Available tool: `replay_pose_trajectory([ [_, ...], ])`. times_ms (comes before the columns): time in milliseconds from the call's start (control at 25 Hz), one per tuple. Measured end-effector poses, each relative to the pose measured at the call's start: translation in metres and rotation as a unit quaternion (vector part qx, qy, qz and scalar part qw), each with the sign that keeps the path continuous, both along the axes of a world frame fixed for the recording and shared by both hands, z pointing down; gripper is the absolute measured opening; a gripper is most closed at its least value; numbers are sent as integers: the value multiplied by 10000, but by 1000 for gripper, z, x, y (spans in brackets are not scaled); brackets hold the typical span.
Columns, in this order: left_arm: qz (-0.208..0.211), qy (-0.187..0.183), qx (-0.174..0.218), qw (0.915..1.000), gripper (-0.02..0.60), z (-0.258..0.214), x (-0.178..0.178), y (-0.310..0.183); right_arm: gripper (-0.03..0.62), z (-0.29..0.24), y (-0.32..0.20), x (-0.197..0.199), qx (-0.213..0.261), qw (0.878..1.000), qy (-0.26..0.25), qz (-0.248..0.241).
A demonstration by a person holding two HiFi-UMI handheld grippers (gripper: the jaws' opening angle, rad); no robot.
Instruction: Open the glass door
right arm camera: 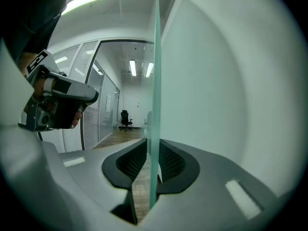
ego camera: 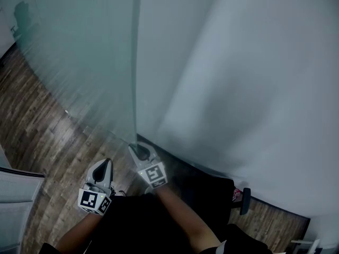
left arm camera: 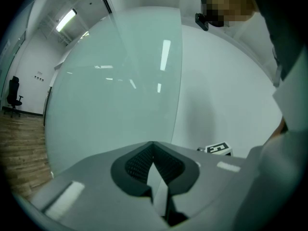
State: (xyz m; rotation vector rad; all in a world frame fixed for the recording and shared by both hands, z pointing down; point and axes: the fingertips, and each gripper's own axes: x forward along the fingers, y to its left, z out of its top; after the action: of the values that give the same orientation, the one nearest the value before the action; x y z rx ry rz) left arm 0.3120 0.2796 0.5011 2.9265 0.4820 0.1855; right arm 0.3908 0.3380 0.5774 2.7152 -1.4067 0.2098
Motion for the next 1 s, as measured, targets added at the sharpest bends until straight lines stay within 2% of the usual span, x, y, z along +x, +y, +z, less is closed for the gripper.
replay_pose_trajectory([
  [280, -199, 62, -11, 9998, 0, -2, -5, 5, 71, 0, 5, 15, 48, 10000, 11, -71],
  [760, -454, -52, -66, 9989, 0, 2, -13, 13, 74, -2, 12, 34, 3, 9999, -54, -149],
  [1000, -539, 68, -121, 9985, 0, -4, -10, 18, 75, -1, 15, 45, 10, 9998, -88, -173],
])
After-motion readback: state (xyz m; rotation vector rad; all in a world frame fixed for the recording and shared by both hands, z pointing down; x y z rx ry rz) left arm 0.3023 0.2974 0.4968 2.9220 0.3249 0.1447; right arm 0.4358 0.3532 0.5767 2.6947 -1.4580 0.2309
